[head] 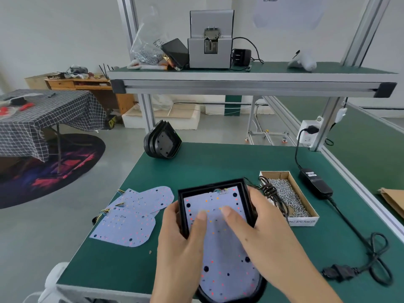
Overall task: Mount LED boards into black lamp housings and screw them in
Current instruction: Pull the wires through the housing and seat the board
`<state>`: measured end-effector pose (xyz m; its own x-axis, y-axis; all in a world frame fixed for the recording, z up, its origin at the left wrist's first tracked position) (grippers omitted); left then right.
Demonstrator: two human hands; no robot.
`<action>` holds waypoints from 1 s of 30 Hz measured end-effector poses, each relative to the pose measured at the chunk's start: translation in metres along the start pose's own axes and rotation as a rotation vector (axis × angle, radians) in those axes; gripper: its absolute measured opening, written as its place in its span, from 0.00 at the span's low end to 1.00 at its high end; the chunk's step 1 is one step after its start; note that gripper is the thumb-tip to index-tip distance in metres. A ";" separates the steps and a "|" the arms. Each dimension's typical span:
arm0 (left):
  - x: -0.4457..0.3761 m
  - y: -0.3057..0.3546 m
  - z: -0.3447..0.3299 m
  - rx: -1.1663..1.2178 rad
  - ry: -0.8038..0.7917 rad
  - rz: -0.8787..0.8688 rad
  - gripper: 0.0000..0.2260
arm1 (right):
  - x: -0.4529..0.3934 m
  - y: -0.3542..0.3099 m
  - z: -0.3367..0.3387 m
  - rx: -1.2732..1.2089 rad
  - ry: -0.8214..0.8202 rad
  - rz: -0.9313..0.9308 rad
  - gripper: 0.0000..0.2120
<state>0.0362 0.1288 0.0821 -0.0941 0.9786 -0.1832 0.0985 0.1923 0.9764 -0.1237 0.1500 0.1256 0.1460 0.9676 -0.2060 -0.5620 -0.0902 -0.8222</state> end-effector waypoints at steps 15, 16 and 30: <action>-0.002 0.024 0.002 -0.031 -0.004 0.048 0.07 | -0.002 -0.006 0.006 -0.193 0.026 0.108 0.11; -0.003 0.024 0.002 -0.035 -0.005 0.040 0.05 | -0.002 -0.006 0.006 -0.202 0.027 0.110 0.11; -0.005 0.025 0.000 -0.061 0.012 0.020 0.07 | -0.005 -0.003 0.006 -0.261 0.039 0.086 0.12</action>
<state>0.0396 0.1287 0.1078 -0.1044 0.9811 -0.1630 0.0403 0.1679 0.9850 -0.1277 0.1472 0.1325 0.1410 0.9445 -0.2966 -0.3452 -0.2339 -0.9089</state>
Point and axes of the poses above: each hand's wrist, its own x-axis away from the middle knuckle, its own z-axis out of the back of the hand, y = z × x, the point moved 2 cm from there along -x, towards the middle knuckle, and after that the axes turned 5 degrees about x, right-handed, at the moved point
